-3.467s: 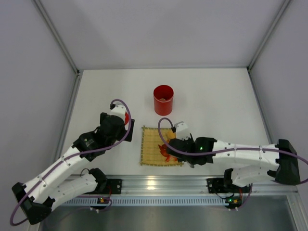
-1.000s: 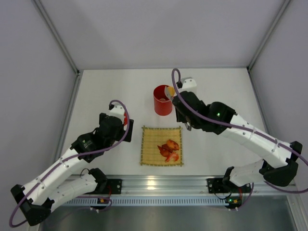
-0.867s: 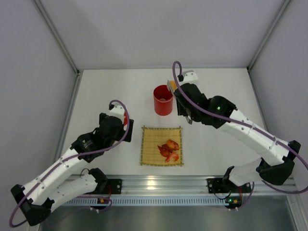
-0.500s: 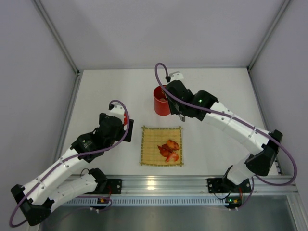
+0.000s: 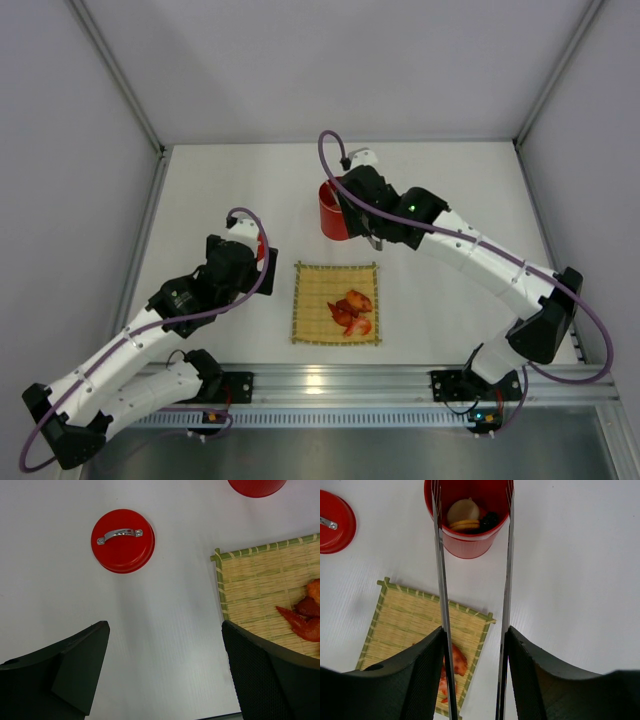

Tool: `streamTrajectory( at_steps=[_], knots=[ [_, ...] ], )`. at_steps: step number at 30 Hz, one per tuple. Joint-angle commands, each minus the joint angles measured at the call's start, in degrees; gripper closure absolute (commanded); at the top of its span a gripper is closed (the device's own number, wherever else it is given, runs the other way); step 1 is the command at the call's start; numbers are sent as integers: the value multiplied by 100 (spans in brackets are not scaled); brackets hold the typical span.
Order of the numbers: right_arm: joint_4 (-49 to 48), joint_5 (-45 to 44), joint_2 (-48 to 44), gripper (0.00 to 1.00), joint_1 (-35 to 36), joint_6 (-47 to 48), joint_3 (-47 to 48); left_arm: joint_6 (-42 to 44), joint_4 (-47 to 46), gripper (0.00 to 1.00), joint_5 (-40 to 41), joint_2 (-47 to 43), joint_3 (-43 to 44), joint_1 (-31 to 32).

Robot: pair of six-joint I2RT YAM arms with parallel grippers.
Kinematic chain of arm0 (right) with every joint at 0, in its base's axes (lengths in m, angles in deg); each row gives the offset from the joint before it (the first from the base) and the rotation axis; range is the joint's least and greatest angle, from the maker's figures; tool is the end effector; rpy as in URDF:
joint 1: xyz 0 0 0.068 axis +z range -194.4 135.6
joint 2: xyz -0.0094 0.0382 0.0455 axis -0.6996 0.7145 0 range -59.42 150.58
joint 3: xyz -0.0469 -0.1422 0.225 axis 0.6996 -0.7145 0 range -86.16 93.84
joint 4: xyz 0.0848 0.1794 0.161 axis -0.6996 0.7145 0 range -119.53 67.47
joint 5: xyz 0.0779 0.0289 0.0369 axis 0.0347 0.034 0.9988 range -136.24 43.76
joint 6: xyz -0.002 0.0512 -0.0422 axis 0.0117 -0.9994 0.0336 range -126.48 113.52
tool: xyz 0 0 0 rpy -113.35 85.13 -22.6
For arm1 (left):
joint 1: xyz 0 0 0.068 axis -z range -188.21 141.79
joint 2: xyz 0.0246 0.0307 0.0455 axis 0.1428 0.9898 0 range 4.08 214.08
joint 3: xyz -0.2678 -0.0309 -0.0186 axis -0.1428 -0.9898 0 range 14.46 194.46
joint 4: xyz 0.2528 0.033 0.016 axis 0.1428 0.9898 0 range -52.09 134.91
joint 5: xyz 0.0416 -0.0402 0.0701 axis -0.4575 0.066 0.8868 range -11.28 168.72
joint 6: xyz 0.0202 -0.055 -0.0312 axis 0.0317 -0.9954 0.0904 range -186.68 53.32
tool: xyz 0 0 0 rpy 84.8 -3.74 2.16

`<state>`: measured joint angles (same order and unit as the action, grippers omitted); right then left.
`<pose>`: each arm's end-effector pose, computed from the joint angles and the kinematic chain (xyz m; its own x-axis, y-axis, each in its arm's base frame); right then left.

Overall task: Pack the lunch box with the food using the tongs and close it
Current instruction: Place the fake food in the packing box, then pick up the fake food from the plate.

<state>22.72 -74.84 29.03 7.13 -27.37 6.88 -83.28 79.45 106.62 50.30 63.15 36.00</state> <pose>0.2231 0.2404 0.3649 -0.6032 -0.2559 -0.7555 -0.2909 0.9525 -0.0904 0.1379 -0.0998 0.2964 -0.5346 0.1678 -0.8283 0.2119 0.9754 0.0609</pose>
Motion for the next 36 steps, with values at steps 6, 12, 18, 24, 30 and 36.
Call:
streamTrajectory(
  at_steps=[6, 12, 18, 24, 30, 36],
  knots=[
    [-172, -58, -186, 49, -99, 76, 399, -1, -164, 1, 22, -69, -26, 9],
    [136, 179, -1037, 50, -38, 32, 138, -1, -173, 1, 22, -69, -26, 0],
    [426, 785, -2425, 52, 129, -161, -1205, 16, -164, 1, -4, -86, -26, 9],
    [883, 1163, -3253, 52, 314, -460, -2559, 25, -190, 1, -48, -69, -26, 9],
    [822, 1339, -3588, 52, 446, -618, -3325, 34, -181, 1, -65, -86, -35, 9],
    [515, 1454, -3589, 52, 648, -785, -3775, 34, -181, 1, -57, -95, -35, 9]
  ],
)
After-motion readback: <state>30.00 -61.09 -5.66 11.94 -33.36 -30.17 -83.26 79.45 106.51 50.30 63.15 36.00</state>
